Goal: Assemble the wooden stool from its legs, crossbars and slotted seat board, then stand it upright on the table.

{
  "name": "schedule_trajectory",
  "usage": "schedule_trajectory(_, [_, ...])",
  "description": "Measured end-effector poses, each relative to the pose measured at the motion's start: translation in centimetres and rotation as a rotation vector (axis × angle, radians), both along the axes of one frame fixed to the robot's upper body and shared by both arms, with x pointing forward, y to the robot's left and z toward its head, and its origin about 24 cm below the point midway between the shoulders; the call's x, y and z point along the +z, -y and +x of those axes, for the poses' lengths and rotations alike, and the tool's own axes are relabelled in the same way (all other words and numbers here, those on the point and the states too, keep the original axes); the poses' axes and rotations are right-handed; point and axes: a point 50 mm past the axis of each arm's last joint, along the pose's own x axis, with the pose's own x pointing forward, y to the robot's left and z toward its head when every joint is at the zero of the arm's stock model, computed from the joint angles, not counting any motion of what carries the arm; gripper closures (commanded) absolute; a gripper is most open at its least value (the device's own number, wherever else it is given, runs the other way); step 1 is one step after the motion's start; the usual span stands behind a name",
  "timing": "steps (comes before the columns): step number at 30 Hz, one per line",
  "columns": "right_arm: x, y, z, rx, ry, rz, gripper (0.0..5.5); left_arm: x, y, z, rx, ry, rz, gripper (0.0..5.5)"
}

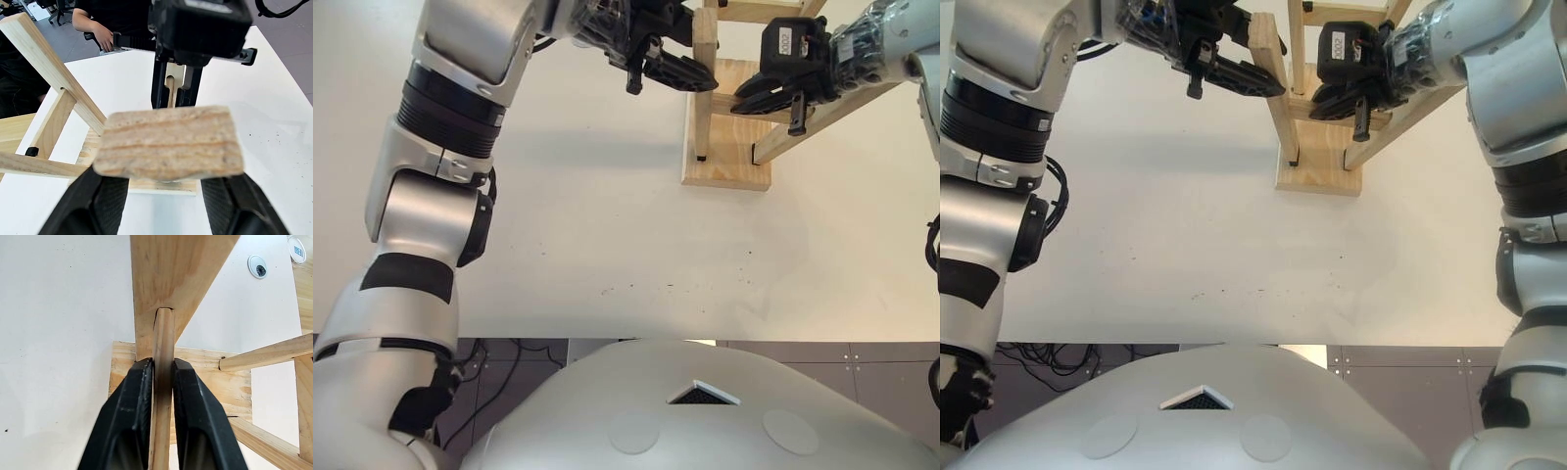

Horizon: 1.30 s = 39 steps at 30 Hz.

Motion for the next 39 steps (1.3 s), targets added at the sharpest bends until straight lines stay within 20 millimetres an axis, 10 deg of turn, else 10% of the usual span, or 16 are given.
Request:
schedule_trajectory(28, [0.3, 0.8, -0.9, -0.169, -0.077, 0.08, 4.65, 0.7, 2.2, -0.1, -0.033, 0.016, -0.003, 3.49])
schedule_trajectory(39, [2.3, 0.5, 0.6, -0.351, -0.208, 0.429, 4.16, 0.4, 1.6, -0.1, 0.076, -0.031, -0.058, 3.49])
